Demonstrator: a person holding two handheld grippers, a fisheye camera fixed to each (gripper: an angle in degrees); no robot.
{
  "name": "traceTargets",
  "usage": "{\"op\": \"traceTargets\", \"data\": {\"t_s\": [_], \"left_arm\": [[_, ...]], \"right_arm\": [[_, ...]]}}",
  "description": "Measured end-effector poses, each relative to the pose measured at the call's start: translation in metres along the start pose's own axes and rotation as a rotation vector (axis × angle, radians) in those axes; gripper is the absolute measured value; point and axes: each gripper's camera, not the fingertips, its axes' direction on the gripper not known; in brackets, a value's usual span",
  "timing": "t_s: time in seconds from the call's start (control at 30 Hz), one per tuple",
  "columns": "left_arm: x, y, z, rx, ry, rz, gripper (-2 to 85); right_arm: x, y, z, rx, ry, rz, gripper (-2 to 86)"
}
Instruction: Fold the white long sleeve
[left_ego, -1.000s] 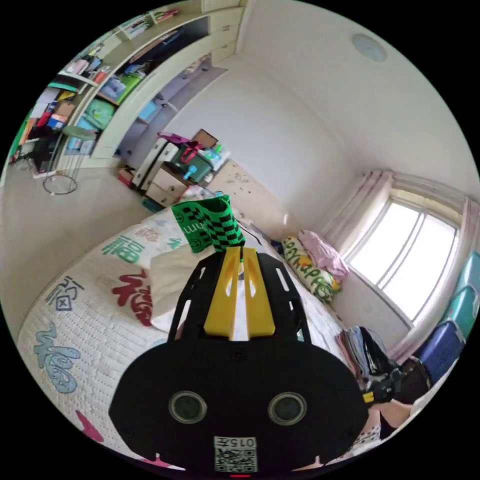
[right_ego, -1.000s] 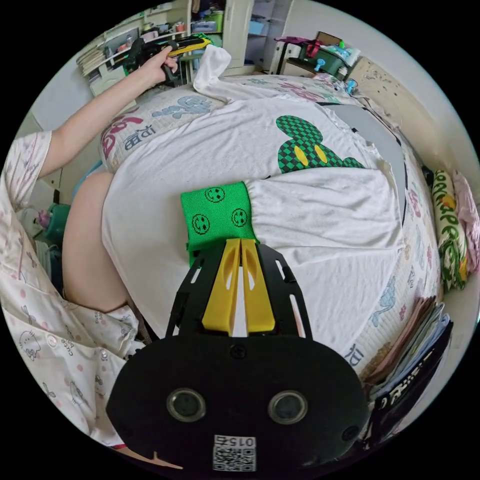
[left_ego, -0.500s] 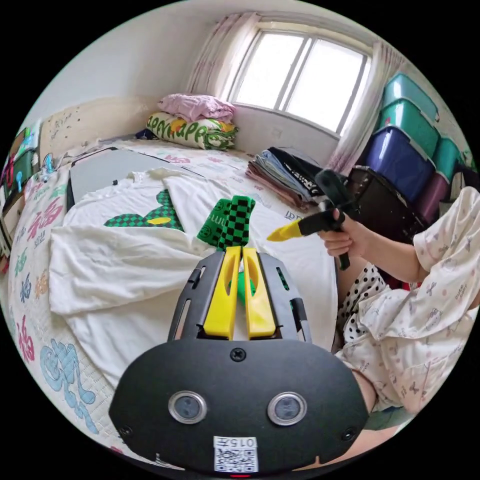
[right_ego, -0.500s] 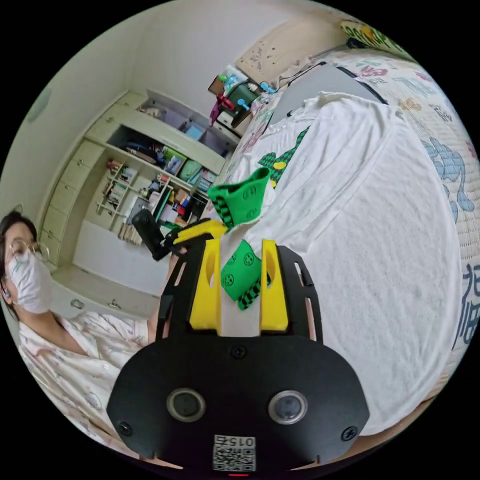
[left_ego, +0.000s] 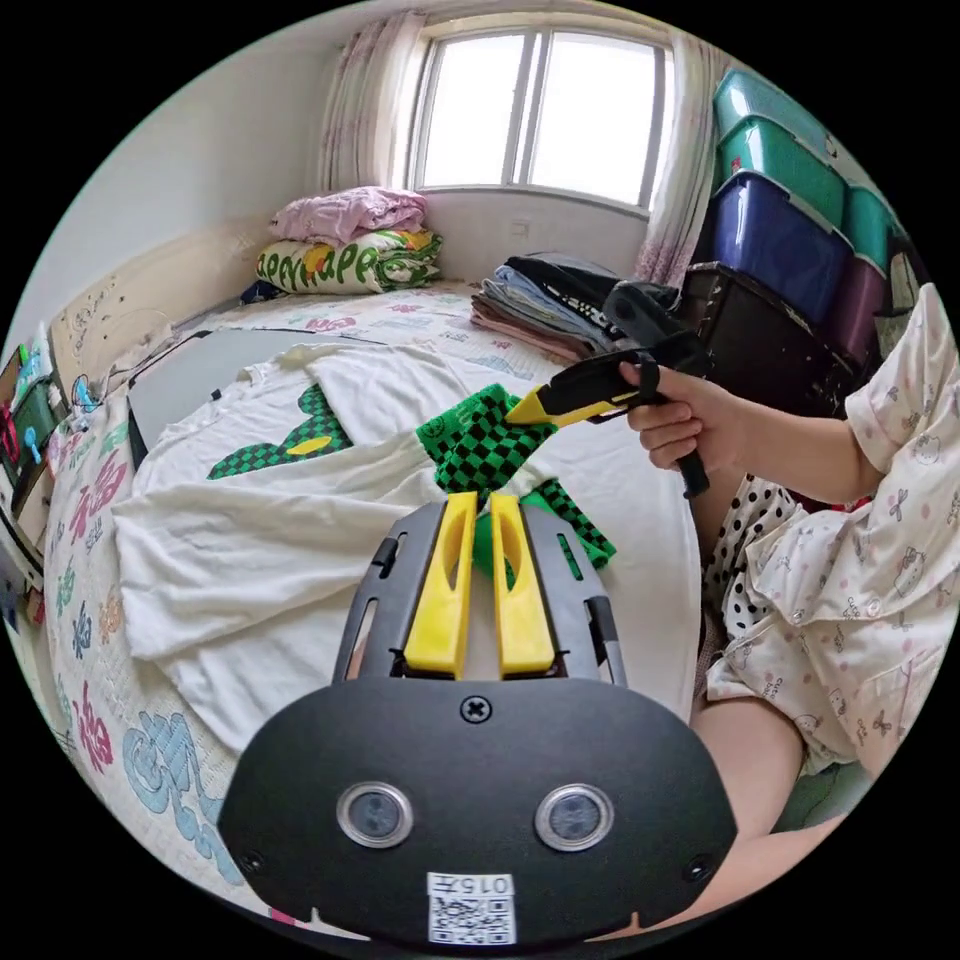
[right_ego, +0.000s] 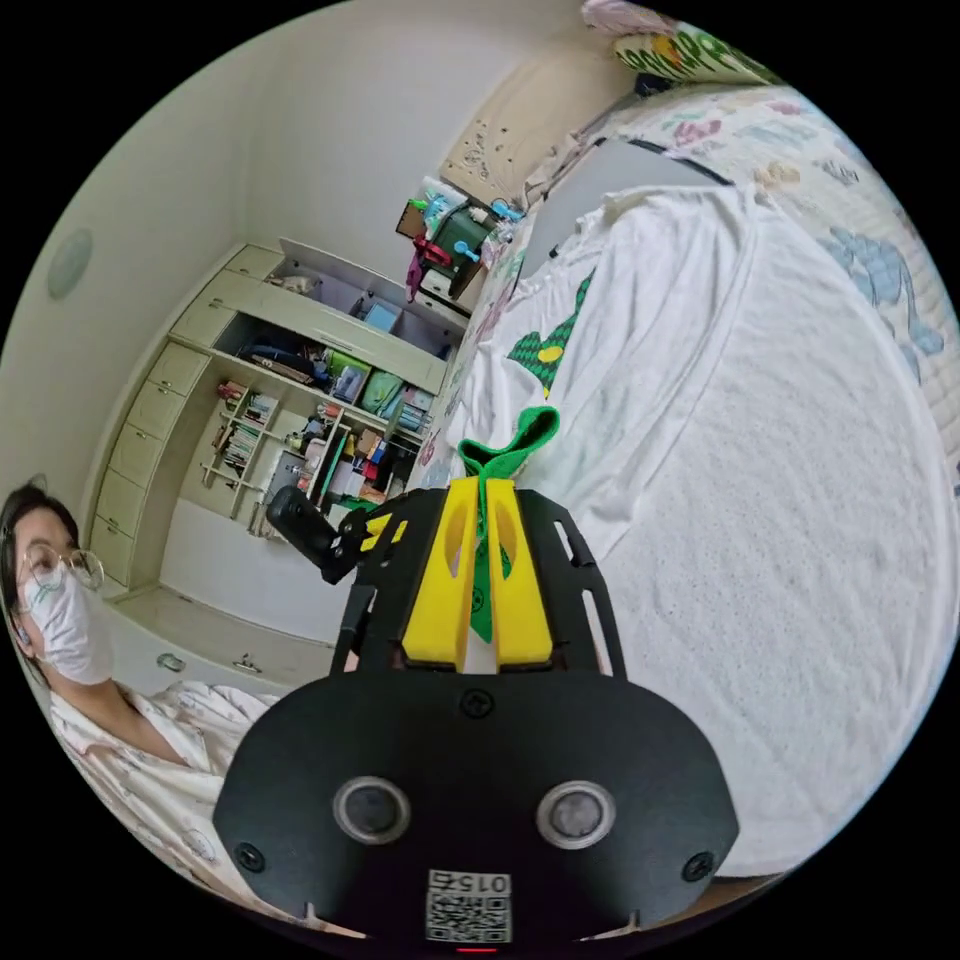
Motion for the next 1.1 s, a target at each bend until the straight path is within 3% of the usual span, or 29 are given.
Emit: {"op": "traceTargets", "data": {"t_s": [0.1,0.2,0.33,0.53,0.67,0.9,1.1], "left_arm": [[-0.024,0.012,-0.052,0.116,-0.065,-0.113,3.8],[-0.037,0.024,-0.096,0.164,-0.252,-0.187,4.3],[-0.049,0.048,-0.138,0.236,-0.432,-0.207,0.7],[-0.094,0.071,-0.155,0.063,-0.563,-0.406,4.5],[-0.109,0.08,-0.171,0.01,-0.539,-0.515,9.5],[-0.102,0.075,-0.187,-0.037,-0.575,-0.521,8.9],[-0.091,0.06,-0.196,-0.104,-0.656,-0.487,8.8]], "right_arm": [[-0.035,-0.001,-0.039,0.082,0.009,-0.059,0.5],[-0.053,0.004,-0.08,0.163,0.014,-0.069,0.4],[-0.065,0.017,-0.111,0.187,0.062,-0.055,0.3],[-0.061,0.04,-0.1,0.139,0.043,-0.014,0.4],[-0.06,0.058,-0.067,0.05,0.133,-0.054,1.0],[-0.034,0.075,-0.053,0.047,0.381,0.029,3.9],[-0.065,0.015,-0.006,0.07,0.509,-0.171,6.2]]}}
